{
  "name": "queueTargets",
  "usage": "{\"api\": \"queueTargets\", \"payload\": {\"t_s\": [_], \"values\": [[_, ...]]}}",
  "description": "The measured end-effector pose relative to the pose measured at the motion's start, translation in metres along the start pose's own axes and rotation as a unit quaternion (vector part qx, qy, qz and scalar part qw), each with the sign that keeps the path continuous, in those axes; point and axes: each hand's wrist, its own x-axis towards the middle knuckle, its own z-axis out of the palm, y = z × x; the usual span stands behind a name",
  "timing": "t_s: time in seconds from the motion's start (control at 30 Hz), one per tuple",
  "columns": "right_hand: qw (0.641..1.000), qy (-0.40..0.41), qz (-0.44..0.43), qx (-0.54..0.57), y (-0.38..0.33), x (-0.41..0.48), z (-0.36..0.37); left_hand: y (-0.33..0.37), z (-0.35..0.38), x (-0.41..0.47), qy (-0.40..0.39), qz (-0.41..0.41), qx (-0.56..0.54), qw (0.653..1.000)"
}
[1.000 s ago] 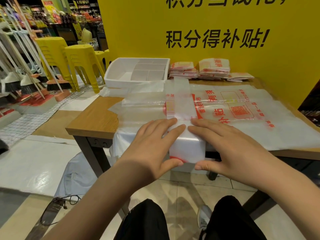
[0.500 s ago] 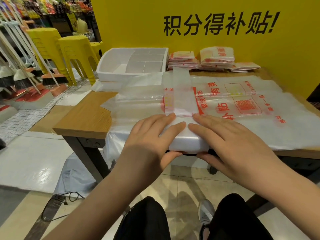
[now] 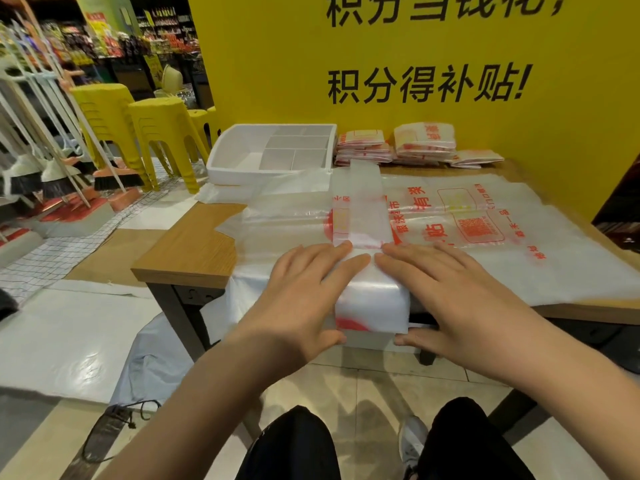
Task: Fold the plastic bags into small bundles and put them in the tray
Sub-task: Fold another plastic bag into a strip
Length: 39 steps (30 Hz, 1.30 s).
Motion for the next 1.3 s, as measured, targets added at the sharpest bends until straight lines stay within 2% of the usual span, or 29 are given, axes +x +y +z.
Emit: {"api": "queueTargets", "payload": {"t_s": [0.1, 0.27, 0.4, 0.57, 0.67, 0.93, 1.3], "values": [[0.999, -0.004, 0.003, 0.051, -0.002, -0.003, -0.009, -0.003, -0.010, -0.002, -0.031, 0.013, -0.037, 0.999], [0.991, 0.051, 0.018, 0.125, -0.001, -0.004, -0.014, -0.006, -0.028, -0.001, -0.024, -0.010, -0.139, 0.990], [0.983, 0.046, 0.032, 0.177, -0.004, -0.004, -0.018, -0.004, -0.037, -0.004, -0.041, -0.017, -0.184, 0.982], [0.969, 0.086, 0.054, 0.227, -0.007, -0.001, -0.022, -0.002, -0.041, 0.000, -0.006, -0.081, -0.272, 0.959], [0.953, 0.128, 0.063, 0.268, -0.010, 0.003, -0.023, 0.001, -0.043, 0.004, 0.031, -0.090, -0.307, 0.947], [0.922, 0.126, 0.080, 0.356, -0.011, 0.004, -0.027, 0.005, -0.042, 0.003, 0.084, -0.105, -0.349, 0.927], [0.943, 0.112, 0.096, 0.299, -0.008, 0.017, -0.023, -0.002, -0.033, 0.003, 0.082, -0.106, -0.287, 0.948]]}}
